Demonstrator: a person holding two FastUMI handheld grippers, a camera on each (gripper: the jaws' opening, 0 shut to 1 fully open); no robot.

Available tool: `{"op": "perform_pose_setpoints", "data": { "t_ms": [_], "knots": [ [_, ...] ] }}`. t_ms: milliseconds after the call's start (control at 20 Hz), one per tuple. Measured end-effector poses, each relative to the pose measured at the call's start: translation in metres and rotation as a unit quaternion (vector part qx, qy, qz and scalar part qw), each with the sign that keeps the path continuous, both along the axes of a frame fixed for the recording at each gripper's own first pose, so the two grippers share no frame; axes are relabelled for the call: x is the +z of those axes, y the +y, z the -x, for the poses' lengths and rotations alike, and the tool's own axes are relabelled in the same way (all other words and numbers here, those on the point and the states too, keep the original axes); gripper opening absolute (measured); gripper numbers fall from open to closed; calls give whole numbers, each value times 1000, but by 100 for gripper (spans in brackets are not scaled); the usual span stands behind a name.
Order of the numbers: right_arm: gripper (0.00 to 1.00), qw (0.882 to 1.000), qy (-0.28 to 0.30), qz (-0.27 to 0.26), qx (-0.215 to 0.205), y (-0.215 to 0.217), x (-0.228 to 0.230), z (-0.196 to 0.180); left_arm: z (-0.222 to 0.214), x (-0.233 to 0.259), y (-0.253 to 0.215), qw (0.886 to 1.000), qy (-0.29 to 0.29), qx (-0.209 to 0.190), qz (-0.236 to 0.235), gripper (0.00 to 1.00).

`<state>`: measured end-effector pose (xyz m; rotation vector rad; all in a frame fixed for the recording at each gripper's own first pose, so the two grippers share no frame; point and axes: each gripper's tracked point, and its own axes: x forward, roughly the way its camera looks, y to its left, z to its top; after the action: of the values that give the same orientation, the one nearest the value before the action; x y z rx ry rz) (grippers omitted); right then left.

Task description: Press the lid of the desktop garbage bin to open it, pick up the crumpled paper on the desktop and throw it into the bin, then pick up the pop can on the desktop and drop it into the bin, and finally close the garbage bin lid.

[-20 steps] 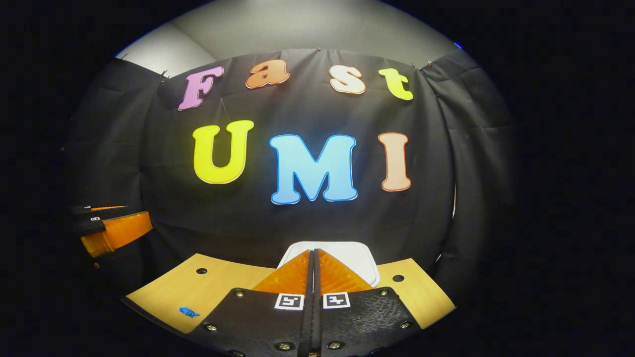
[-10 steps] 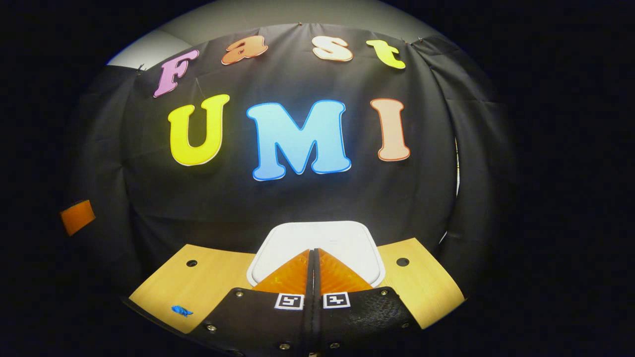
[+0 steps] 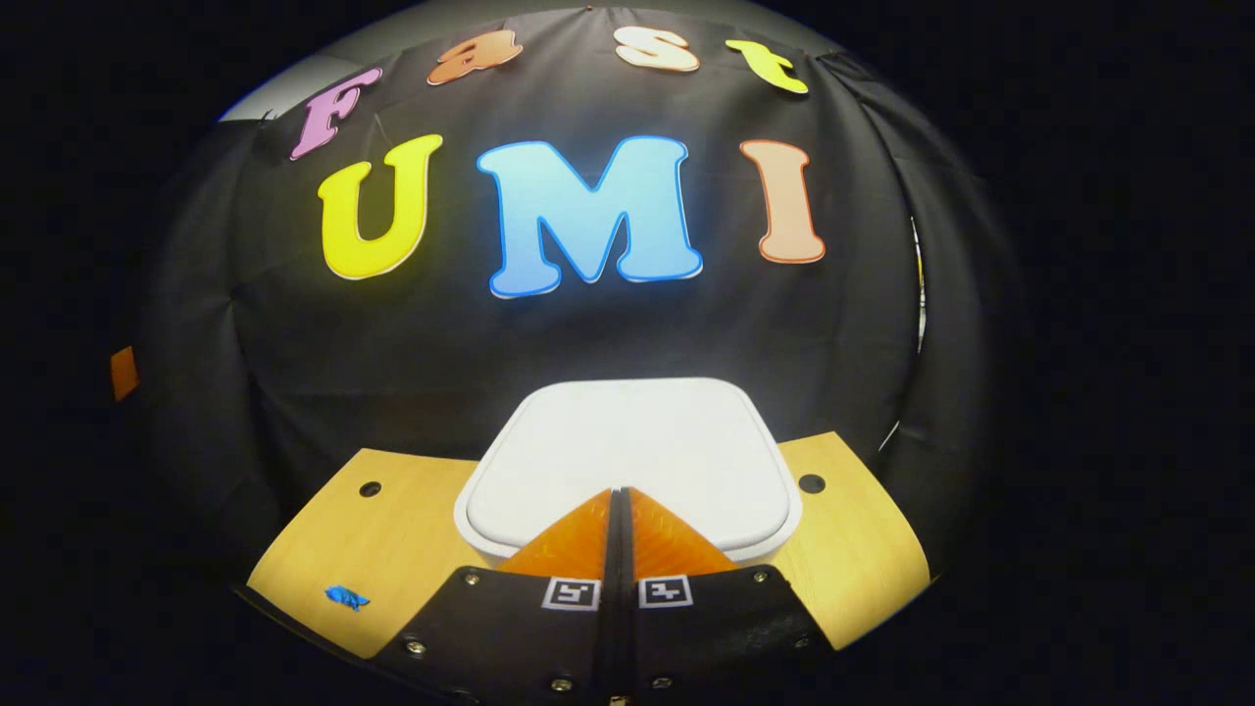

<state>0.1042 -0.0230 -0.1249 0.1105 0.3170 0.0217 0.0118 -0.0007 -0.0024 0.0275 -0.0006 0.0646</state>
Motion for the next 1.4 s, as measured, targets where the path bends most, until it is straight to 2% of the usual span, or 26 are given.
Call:
{"op": "perform_pose_setpoints", "data": {
  "t_ms": [250, 300, 350, 400, 750, 800, 850, 900, 1000, 1050, 1400],
  "knots": [
    [0, 999, -15, 25, 16, 1, -6, -2, -1, -8, -2, 1000, 8, -5, 15, 95],
    [0, 999, -12, 25, 17, 1, -7, -2, -1, -9, -4, 1000, 9, -7, 16, 92],
    [1, 1000, -7, 21, 16, 0, -7, -2, -1, -9, -5, 1000, 10, -9, 17, 95],
    [1, 1000, -4, 15, 16, 0, -6, -2, -1, -8, -8, 1000, 10, -12, 16, 92],
    [0, 1000, -2, -22, 7, -4, 11, 7, 0, -14, -3, 1000, 10, -8, 26, 95],
    [0, 1000, -11, -23, 7, -4, 17, 8, 2, -13, -2, 1000, 9, -8, 27, 92],
    [0, 1000, -14, -22, 12, -2, 19, 10, 4, -12, -2, 1000, 8, -9, 28, 95],
    [0, 999, -14, -21, 19, 0, 21, 12, 5, -12, -2, 1000, 7, -9, 27, 92],
    [0, 999, -21, -23, 19, -4, 27, 17, 8, -13, -1, 1000, 7, -10, 24, 92],
    [0, 999, -24, -21, 18, -5, 29, 20, 10, -13, -2, 1000, 7, -10, 22, 95],
    [0, 999, -35, -23, 24, 0, 42, 38, 17, -18, -10, 1000, 7, -24, 19, 95]
  ]
}}
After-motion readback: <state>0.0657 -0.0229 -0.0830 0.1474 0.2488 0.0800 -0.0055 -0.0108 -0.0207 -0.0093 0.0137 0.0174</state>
